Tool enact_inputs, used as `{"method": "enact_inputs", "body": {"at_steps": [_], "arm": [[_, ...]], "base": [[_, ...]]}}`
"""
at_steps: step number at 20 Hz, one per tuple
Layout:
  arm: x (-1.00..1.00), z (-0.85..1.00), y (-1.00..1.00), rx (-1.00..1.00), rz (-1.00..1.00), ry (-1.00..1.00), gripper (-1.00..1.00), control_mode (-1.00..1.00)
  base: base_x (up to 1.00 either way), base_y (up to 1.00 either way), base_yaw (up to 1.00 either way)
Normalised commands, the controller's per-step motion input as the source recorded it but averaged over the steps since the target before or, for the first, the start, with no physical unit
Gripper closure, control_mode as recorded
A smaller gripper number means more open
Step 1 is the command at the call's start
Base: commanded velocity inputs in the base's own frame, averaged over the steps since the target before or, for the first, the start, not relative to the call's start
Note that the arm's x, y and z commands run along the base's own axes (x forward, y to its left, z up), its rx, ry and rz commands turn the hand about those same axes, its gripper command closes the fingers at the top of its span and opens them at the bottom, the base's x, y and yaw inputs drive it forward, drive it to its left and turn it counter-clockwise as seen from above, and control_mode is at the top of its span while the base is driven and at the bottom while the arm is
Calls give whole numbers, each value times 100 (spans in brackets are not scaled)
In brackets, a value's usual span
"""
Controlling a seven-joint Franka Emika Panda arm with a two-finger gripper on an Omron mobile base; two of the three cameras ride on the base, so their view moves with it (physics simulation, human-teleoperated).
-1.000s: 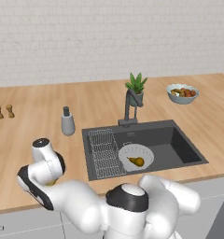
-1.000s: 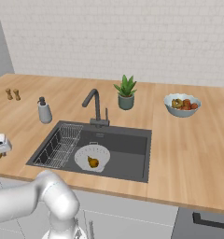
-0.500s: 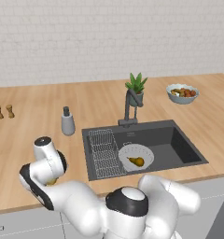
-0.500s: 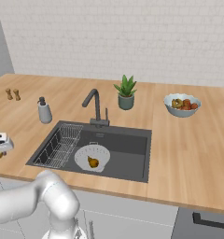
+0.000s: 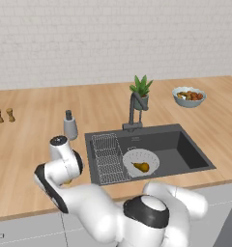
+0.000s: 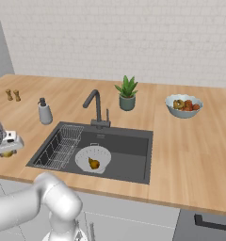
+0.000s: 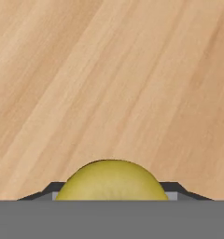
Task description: Put the colander in the sink, put the pear, kiwi in the colander, and turn on the sink faucet and pour water over the colander.
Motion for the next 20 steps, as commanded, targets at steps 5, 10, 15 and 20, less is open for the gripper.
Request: {"method": "enact_inputs", "body": {"at_steps": [5,10,15,20], "arm": [[0,32,-85,0,-8,-8,100,-100],[0,27,-91,0,-11,-2,100,-100],[0,18,-98,0,-17,1,100,-100],[10,12,-97,0,-13,6,100,-100]], "base": [[0,0,0],[0,0,0],[0,0,0],[0,0,0]]}}
